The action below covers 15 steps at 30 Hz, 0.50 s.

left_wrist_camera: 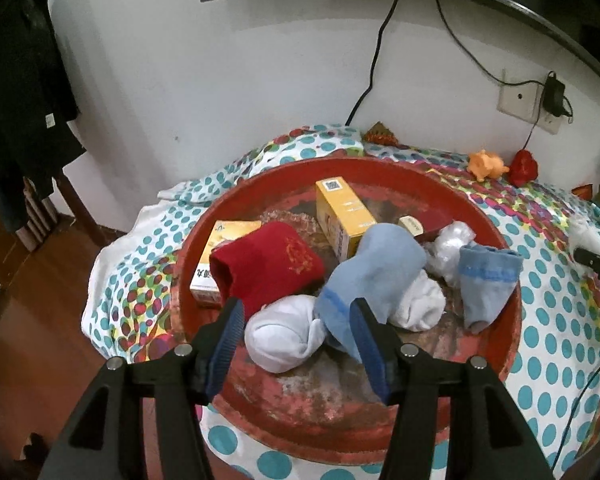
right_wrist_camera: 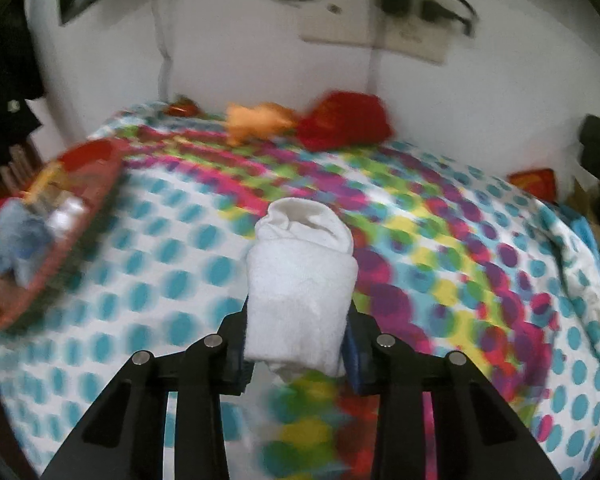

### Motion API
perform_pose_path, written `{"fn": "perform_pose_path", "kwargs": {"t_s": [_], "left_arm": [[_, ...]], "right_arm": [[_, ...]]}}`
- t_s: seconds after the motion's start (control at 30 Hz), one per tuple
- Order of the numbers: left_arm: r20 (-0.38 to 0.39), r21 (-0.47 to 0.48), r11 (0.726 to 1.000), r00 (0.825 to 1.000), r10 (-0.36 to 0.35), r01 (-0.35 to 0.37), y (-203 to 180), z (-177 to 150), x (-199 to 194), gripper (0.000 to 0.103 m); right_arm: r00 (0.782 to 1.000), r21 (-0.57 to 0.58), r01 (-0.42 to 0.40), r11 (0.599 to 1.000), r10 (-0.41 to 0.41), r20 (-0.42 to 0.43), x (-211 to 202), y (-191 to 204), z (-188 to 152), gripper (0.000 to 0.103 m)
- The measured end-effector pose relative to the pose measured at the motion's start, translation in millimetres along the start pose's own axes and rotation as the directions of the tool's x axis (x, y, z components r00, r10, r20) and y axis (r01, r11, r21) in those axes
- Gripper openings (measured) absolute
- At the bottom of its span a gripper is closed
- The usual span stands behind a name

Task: Organize objects
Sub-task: 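Carry the white sock over the tray, lower it and open the right gripper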

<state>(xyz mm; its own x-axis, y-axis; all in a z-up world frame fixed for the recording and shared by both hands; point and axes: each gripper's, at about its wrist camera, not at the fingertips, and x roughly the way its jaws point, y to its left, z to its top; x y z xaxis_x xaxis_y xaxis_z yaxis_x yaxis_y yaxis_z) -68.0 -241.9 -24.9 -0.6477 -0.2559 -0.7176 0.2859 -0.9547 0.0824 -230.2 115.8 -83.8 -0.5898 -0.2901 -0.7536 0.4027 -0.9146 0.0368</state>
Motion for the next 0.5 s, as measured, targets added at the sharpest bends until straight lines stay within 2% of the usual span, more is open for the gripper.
{"fn": "perform_pose_path", "kwargs": {"t_s": [0.13,0.33,0.5], "left_arm": [[0.006,-0.007,1.0,1.0,0.0,0.0,2,1,-5,0.056],[-0.011,-0.028,0.998,0.999,0.047,-0.048,8,-2,-5,0.056],[-0.037,-0.068,0.996,0.998,0.054,-0.056,20,-5,-2,0.056]], "right_arm": [[0.995,-0.046,-0.091,0.995,0.092,0.025,-14,45,17,0.033],[0.971,-0.091,-0.237,0.967,0.238,-0.005,-18,120,46,0.035],[0.967,-0.154,-0.256,0.954,0.25,-0.059,0,179,62,0.037]]}}
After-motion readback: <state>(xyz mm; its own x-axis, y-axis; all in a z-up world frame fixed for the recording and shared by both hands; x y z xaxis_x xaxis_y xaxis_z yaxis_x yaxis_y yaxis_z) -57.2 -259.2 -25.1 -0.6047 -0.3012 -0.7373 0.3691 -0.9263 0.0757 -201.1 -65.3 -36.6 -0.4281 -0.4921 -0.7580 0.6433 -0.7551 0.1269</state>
